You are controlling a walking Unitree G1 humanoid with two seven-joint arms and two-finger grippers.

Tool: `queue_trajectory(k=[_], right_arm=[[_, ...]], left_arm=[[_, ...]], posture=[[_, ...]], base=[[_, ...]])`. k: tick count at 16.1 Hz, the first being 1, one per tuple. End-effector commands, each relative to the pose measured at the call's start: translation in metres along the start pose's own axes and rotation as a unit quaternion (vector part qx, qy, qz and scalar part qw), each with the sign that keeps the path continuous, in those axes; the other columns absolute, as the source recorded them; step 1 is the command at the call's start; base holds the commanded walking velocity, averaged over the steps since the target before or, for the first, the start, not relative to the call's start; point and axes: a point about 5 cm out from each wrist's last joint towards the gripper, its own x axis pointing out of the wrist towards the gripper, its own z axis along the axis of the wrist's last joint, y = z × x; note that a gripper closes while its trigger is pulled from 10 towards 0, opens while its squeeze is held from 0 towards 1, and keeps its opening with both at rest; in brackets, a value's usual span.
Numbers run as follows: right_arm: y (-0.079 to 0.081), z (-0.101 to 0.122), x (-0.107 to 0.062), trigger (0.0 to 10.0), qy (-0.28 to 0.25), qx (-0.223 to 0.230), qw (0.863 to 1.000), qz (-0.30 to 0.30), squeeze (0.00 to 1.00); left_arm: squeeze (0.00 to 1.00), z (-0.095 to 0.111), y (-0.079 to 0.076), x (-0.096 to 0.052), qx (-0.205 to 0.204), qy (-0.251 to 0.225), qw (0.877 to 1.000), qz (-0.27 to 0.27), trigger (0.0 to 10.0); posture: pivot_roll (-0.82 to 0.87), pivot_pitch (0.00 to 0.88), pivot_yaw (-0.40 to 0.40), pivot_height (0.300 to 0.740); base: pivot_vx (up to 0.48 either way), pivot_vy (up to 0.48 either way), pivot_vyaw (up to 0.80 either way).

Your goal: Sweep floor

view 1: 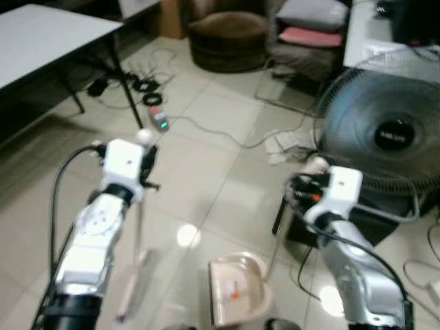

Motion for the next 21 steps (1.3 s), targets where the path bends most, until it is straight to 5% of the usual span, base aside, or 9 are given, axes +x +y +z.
queue_trajectory(k=[1, 10, 15, 21], right_arm=[[0.003, 0.007, -0.002, 10.0, -0.012, -0.006, 1.0, 0.0, 0.0], [0.001, 0.012, -0.003, 10.0, -0.016, -0.021, 1.0, -0.007, 0.0], [-0.006, 0.015, -0.001, 10.0, -0.022, -0.061, 0.997, -0.049, 0.0], [-0.048, 0.036, -0.005, 10.0, -0.093, -0.16, 0.956, -0.228, 0.0]], left_arm=[[0.0, 0.004, 0.005, 0.0, 0.009, -0.009, 1.0, 0.006, 10.0], [0.0, 0.01, -0.007, 0.007, -0.032, -0.046, 0.998, -0.001, 10.0], [0.0, 0.008, -0.013, 0.007, -0.024, -0.046, 0.999, -0.009, 10.0], [0.0, 0.007, -0.011, 0.01, -0.033, -0.047, 0.998, -0.018, 10.0]], posture=[[-0.14, 0.015, 0.038, 0.74], [-0.16, 0.008, 0.043, 0.74], [-0.17, 0.006, 0.039, 0.74], [-0.16, 0.0, 0.044, 0.74]], base=[[0.0, 0.382, -0.57], [0.0, 0.257, -0.6], [0.0, -0.468, 0.0], [0.0, -0.128, 0.0]])
